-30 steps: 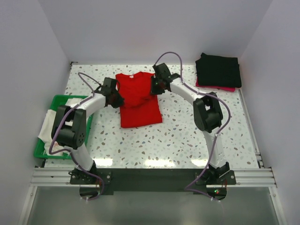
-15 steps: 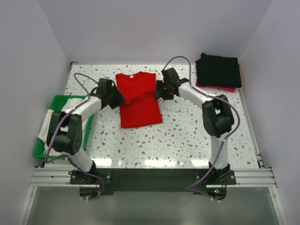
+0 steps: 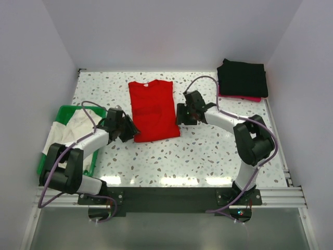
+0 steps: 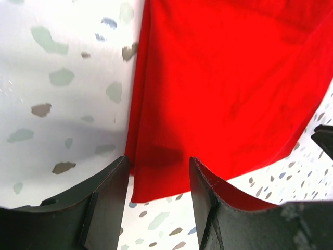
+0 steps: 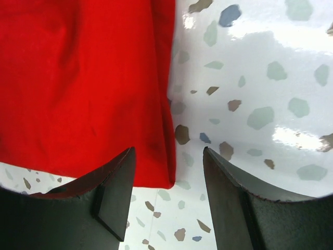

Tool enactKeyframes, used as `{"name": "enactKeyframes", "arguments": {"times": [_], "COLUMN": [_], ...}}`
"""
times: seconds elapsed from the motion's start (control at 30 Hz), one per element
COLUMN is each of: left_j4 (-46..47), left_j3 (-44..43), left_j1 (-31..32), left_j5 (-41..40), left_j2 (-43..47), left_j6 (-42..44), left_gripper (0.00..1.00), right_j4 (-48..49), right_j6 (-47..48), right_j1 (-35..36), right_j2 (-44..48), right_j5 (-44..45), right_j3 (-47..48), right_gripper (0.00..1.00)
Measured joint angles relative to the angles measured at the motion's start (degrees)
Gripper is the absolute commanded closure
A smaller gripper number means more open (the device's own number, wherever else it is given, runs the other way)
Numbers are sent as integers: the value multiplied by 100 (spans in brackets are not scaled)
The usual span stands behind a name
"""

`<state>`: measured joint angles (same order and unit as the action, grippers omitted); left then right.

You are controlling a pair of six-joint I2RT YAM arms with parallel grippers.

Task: Fold and stack the t-shirts
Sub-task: Fold the tshirt

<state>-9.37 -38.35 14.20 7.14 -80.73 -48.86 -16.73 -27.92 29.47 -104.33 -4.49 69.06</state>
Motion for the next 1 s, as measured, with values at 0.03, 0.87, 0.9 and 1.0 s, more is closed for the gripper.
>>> {"name": "enactKeyframes", "arguments": {"times": [0.03, 0.87, 0.9, 1.0], "left_j4": [9, 387, 380, 376], "left_j3": [57, 343, 365, 396], "left_j1": [39, 282, 282, 282], "left_j5": [20, 68, 74, 83], "left_j2": [0, 28, 42, 118], "left_j6": [0, -92, -105, -107], "left_gripper": [46, 100, 100, 100], "right_j4": [24, 466, 487, 474], "right_j6": [-13, -389, -409, -439], "right_j1": [55, 402, 402, 402], "right_j2": [0, 105, 125, 247], "right_j5": [0, -116, -125, -149], "right_j3": [-31, -699, -739, -868], "right_gripper": [43, 87, 90, 96]}}
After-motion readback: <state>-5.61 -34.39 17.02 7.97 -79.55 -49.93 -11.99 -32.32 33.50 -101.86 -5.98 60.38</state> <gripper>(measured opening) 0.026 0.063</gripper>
